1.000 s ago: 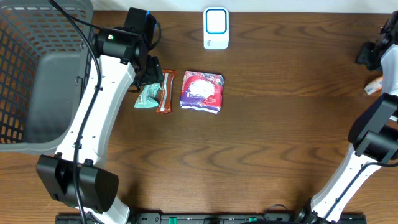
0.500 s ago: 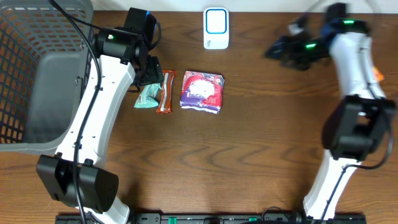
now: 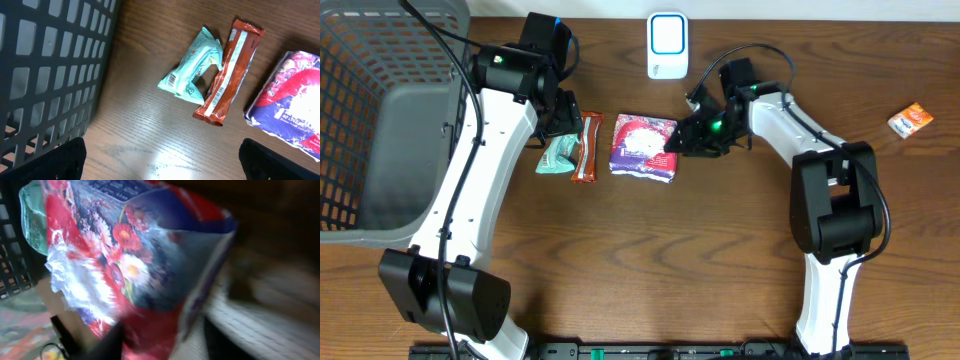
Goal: Scan the item barcode
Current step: 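Swing the right gripper left and grasp the pink-purple bag, then lift the pink-purple bag with the right gripper to the scanner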
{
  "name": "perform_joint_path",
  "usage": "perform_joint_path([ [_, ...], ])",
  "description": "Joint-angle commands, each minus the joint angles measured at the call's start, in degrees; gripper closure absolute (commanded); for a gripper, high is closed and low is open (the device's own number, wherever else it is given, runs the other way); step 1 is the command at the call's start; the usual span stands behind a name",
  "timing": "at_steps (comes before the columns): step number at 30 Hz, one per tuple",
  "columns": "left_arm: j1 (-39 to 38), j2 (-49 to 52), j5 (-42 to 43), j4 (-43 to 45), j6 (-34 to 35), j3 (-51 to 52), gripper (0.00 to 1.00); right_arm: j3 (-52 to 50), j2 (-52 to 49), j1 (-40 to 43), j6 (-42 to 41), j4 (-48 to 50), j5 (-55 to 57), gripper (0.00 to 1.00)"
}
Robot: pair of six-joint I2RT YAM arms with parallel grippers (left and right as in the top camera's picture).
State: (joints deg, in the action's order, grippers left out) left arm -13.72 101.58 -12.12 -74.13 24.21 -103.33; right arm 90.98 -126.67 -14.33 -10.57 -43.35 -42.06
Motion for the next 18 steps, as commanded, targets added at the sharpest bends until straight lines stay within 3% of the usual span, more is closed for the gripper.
perform_joint_path([
  [1, -0.02, 0.24, -0.28, -0.22, 0.55, -0.39, 0.02, -0.22, 0.55, -1.14, -2.67, 0.44, -1.42, 0.99],
  [5, -0.02, 0.24, -0.28, -0.22, 0.55, -0.39, 0.02, 3.39, 2.43, -0.5, -2.23, -2.23, 5.38, 0.99],
  [9, -0.02, 0.24, -0.28, -0.22, 0.55, -0.39, 0.02, 8.96, 6.6, -0.42, -0.35, -7.96, 19.34, 0.99],
  [18, -0.02, 0.24, -0.28, -0.24, 0.55, -0.39, 0.02, 11.45, 13.09, -4.44, 1.38, -21.07, 67.3, 0.99],
])
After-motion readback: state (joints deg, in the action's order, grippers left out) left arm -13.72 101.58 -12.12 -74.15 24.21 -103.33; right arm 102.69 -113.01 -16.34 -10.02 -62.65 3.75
